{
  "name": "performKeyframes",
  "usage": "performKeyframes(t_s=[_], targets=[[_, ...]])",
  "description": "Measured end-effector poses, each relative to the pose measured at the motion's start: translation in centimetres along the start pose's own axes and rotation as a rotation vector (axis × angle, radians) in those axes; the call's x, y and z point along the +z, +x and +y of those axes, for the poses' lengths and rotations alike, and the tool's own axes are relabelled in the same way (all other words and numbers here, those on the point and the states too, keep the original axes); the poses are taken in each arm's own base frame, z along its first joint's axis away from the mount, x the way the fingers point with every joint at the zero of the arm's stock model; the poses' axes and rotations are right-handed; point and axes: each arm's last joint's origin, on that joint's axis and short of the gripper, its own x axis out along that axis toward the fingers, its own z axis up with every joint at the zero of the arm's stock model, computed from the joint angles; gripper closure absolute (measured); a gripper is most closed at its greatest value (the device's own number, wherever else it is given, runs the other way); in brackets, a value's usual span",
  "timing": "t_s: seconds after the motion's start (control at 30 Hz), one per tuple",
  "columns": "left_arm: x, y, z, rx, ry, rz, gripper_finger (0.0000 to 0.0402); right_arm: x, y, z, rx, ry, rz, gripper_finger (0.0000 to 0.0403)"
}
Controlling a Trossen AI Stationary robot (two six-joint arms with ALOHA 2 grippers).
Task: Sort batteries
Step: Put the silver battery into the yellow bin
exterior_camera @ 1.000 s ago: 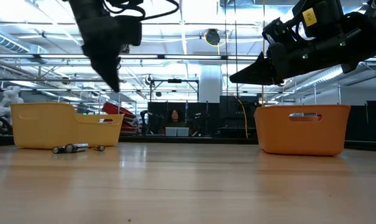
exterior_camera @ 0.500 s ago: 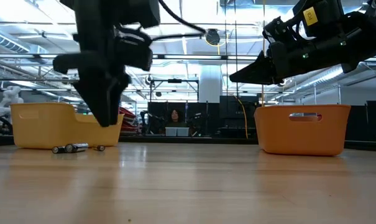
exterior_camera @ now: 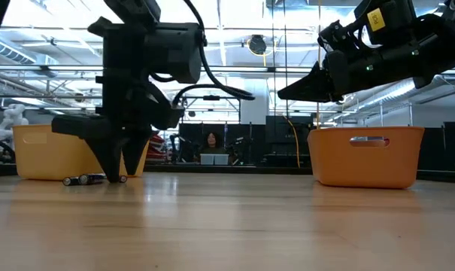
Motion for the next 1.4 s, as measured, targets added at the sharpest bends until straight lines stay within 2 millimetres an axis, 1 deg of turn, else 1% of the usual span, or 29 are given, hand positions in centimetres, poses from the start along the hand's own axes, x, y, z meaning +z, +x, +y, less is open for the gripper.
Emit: performKeyframes(t_s=[0.1,0.17,0.27,0.43,0.5,0.63,0.7,0.83,0.93,0.97,1.03,1.13,1.2,1.27,1.33,1.4], targets=[[0.0,0.1,0.2,-0.02,0.021,-0.002,0.0221,0.0,0.0,0.0,0.0,0.0,0.0,0.0271],[0.0,0.1,0.5,-0.06,0.02,-0.007,0.0238,0.0,0.0,0.0,0.0,0.0,0.001,0.0271],[0.0,0.2,0.7,-0.109,0.022,-0.015,0.0278,0.0,0.0,0.0,0.0,0.001,0.001,0.0271],[-0.1,0.2,0.8,-0.129,0.033,-0.019,0.0365,0.0,0.0,0.0,0.0,0.002,0.001,0.0271],[0.0,0.1,0.6,-0.127,0.052,-0.021,0.0385,0.0,0.0,0.0,0.0,0.002,0.001,0.0271],[0.0,0.0,0.4,-0.099,0.064,-0.02,0.0388,0.0,0.0,0.0,0.0,0.002,0.001,0.0271],[0.3,-0.4,0.3,-0.09,0.058,-0.022,0.039,0.0,0.0,0.0,0.001,0.002,0.001,0.0271],[1.3,-2.5,0.5,-0.033,0.001,-0.08,0.0395,0.0,0.0,0.0,0.001,0.0,0.002,0.0271],[1.7,-5.3,1.2,-0.009,-0.088,-0.169,0.0395,-0.1,0.0,0.0,0.001,-0.001,0.006,0.0271],[1.5,-6.0,1.5,-0.003,-0.12,-0.176,0.0395,-0.1,0.0,0.0,0.001,0.002,0.007,0.0271],[0.5,-6.5,1.9,0.003,-0.173,-0.136,0.0395,-0.1,0.0,0.0,0.002,0.001,0.01,0.0271],[-0.2,-7.6,2.5,-0.058,-0.246,-0.183,0.0395,-0.2,0.0,0.0,0.002,0.002,0.014,0.0271],[-0.5,-7.6,2.5,-0.086,-0.271,-0.175,0.0394,-0.1,0.1,0.0,0.005,0.004,0.009,0.0271],[-0.4,-7.5,2.5,-0.091,-0.302,-0.179,0.0387,-0.2,0.1,0.1,0.005,0.004,0.008,0.0271],[-0.3,-7.3,2.5,-0.1,-0.308,-0.178,0.0371,-0.2,0.1,0.1,0.005,0.005,0.006,0.0271],[0.0,-6.9,2.5,-0.105,-0.302,-0.193,0.0347,-0.2,0.1,0.1,0.005,0.006,0.004,0.0271]])
